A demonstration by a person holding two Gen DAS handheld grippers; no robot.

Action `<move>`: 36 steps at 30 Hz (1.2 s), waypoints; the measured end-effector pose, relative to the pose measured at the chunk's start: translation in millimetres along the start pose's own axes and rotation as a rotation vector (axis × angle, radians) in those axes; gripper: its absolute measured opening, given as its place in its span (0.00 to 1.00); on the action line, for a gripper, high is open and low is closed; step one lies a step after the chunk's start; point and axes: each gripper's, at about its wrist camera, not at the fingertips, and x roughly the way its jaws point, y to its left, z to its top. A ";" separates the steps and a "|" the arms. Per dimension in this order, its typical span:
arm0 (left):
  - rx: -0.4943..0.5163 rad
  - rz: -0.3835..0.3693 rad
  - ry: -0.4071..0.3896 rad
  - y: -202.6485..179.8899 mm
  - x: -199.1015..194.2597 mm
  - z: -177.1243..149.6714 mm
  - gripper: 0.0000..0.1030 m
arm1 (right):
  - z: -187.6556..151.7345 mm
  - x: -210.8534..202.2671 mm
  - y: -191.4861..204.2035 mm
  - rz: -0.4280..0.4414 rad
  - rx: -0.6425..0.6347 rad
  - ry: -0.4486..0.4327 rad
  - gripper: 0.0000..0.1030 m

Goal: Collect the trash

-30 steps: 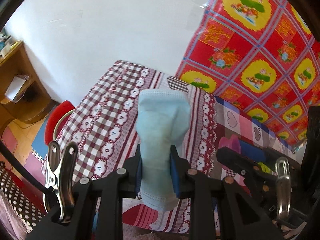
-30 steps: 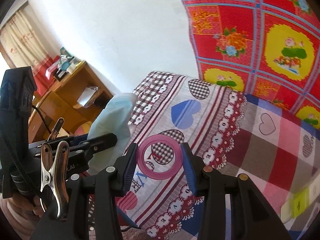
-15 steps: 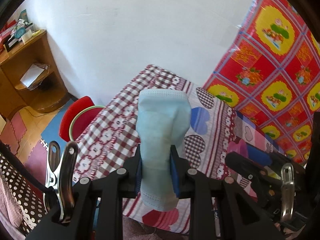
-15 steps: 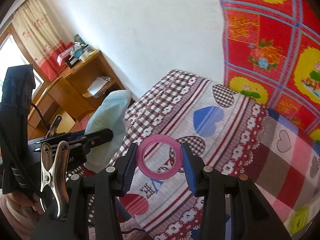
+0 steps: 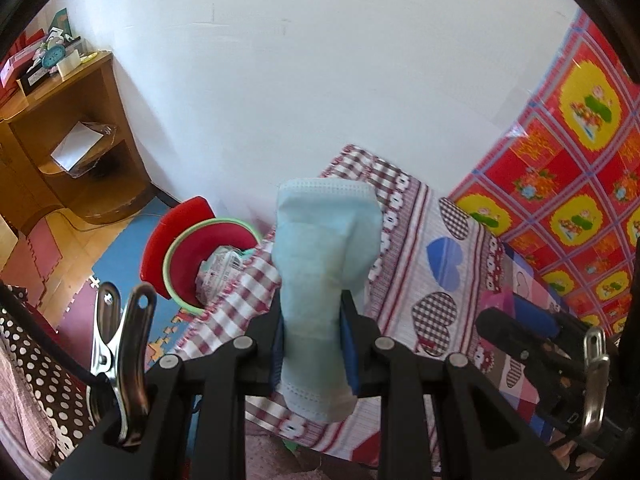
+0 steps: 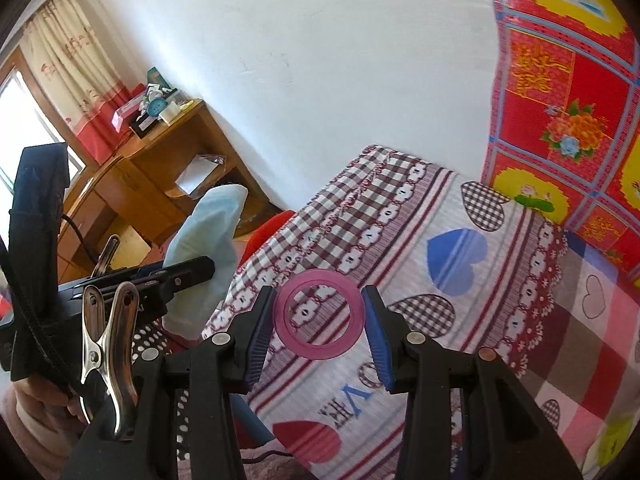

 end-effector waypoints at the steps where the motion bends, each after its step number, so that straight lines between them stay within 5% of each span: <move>1: -0.002 0.004 0.000 6.8 1.1 3.2 0.24 | 1.5 2.4 3.3 -0.001 0.000 0.001 0.43; 17: -0.052 0.034 0.055 93.0 36.1 35.2 0.24 | 39.8 66.8 50.2 0.016 0.009 0.036 0.43; 36: -0.088 0.017 0.144 163.7 122.0 57.5 0.24 | 70.8 125.0 80.0 -0.021 0.025 0.074 0.43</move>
